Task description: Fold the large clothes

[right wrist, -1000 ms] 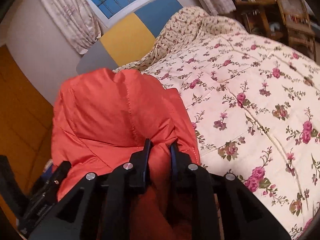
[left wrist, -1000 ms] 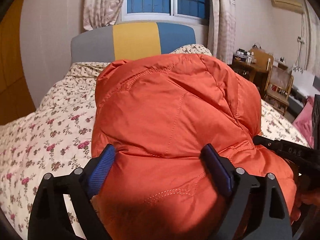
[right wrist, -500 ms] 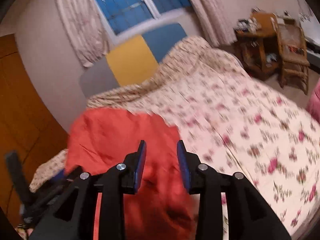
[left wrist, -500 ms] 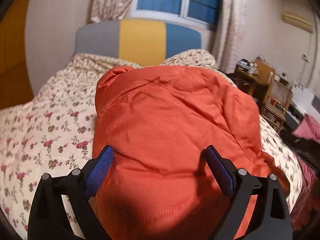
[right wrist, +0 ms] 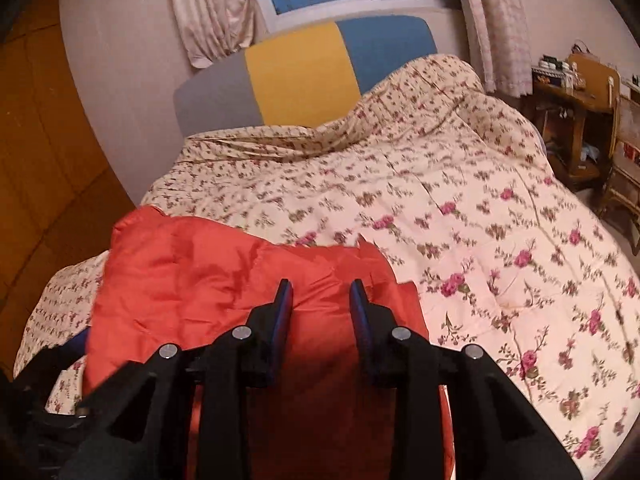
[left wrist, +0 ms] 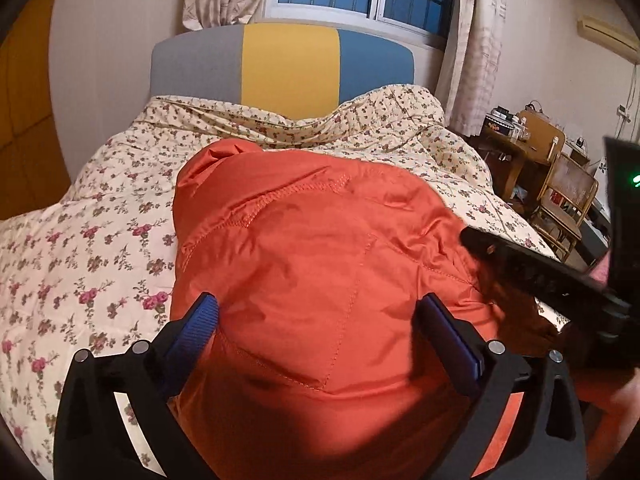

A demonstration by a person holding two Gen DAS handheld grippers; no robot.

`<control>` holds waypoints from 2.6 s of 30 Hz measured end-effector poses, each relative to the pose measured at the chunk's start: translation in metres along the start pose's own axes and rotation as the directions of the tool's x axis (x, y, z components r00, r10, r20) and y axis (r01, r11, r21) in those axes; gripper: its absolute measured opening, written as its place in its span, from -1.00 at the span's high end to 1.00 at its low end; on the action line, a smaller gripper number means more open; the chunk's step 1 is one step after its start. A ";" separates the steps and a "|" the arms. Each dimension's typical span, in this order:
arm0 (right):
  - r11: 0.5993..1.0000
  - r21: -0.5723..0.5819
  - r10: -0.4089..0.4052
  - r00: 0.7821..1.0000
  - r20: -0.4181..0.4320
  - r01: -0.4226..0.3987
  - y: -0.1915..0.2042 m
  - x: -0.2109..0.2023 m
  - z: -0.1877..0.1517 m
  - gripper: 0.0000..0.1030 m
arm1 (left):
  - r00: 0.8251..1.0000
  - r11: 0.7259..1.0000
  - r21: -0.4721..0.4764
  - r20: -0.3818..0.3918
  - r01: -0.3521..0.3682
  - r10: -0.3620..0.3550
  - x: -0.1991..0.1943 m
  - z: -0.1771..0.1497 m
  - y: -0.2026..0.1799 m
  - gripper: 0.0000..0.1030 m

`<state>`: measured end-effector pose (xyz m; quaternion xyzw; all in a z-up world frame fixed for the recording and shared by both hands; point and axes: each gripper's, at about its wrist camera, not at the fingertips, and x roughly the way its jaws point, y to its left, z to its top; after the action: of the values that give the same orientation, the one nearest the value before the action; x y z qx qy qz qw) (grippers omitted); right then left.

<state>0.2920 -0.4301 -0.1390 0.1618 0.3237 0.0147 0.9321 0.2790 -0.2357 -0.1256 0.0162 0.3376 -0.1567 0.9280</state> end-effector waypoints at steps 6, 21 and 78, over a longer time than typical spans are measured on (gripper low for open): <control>0.999 0.026 -0.025 1.000 0.000 0.025 -0.016 0.018 -0.017 0.51 | 0.999 0.999 0.034 0.039 -0.007 0.005 0.005 -0.006 -0.010 -0.94; 0.997 0.060 -0.053 0.998 -0.033 0.055 -0.024 0.038 -0.026 0.54 | 0.997 0.999 0.033 0.077 -0.012 0.010 0.012 -0.013 -0.009 -0.94; 0.986 0.086 -0.149 0.986 0.073 0.142 -0.012 -0.021 -0.076 -0.23 | 0.987 0.994 0.009 0.119 -0.108 0.106 -0.005 -0.065 0.007 -0.94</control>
<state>0.2283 -0.4221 -0.1860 0.1758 0.2976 -0.0731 0.9355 0.2376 -0.2185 -0.1730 0.0322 0.2793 -0.1100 0.9533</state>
